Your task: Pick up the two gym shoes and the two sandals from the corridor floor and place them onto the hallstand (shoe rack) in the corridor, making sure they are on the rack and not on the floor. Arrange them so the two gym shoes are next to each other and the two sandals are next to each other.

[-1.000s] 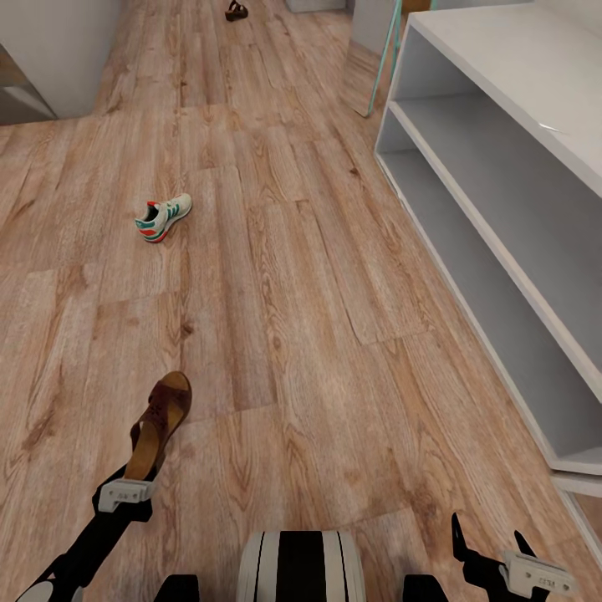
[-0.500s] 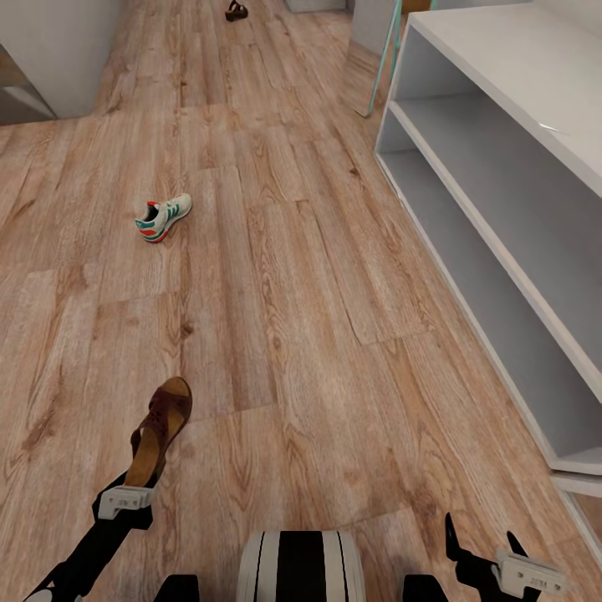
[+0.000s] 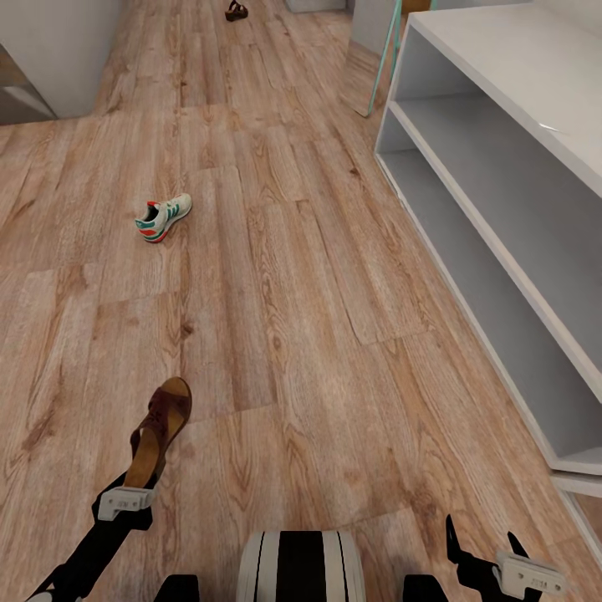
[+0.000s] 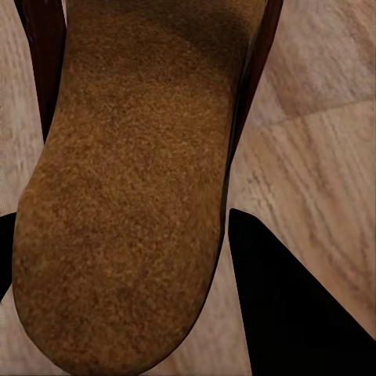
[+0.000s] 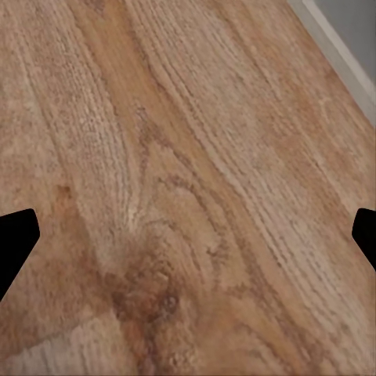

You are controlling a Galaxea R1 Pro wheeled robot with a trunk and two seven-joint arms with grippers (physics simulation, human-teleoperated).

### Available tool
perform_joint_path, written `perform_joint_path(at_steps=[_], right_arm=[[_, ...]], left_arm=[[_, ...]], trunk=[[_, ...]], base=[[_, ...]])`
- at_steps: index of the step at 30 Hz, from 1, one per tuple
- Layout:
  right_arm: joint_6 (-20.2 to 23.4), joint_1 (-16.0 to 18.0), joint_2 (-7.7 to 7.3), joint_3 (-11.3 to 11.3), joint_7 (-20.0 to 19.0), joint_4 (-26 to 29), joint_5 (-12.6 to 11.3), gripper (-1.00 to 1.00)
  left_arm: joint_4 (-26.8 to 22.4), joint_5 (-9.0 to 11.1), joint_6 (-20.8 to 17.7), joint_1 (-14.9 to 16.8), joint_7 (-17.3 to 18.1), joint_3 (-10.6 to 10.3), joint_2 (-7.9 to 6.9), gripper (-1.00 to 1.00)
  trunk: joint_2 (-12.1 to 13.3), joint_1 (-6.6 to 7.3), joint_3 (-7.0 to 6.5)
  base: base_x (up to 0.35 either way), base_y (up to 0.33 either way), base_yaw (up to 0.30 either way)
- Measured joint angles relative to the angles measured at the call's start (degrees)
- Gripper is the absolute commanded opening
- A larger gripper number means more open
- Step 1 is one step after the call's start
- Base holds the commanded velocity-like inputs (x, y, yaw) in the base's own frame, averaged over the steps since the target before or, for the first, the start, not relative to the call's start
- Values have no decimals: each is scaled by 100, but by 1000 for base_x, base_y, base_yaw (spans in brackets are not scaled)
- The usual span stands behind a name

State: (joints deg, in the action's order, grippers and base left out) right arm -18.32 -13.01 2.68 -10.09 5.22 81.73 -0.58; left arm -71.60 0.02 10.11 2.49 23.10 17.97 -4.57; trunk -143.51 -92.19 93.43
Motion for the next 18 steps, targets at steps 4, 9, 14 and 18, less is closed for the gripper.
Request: perform_joint_path(at_steps=[4,9,14,18], right_arm=[[4,9,4,-1,6,-4,92,100],[5,11,13,-2,15,-6,213,100],[5,5,35,15,13,2,291,100],[5,3,45,29,17,0,316,100]], left_arm=[[3,-1,86,-11,-6,-2,0,-100],[2,-2,131,-20,-8,-1,0,-100],[2,-2,160,-26,-5,1,0,-100],[0,0,167,-27,-5,3,0,-100]], trunk=[[0,0,0],[0,0,0],[0,0,0],[0,0,0]], base=[[0,0,0],[0,0,0],[0,0,0],[0,0,0]])
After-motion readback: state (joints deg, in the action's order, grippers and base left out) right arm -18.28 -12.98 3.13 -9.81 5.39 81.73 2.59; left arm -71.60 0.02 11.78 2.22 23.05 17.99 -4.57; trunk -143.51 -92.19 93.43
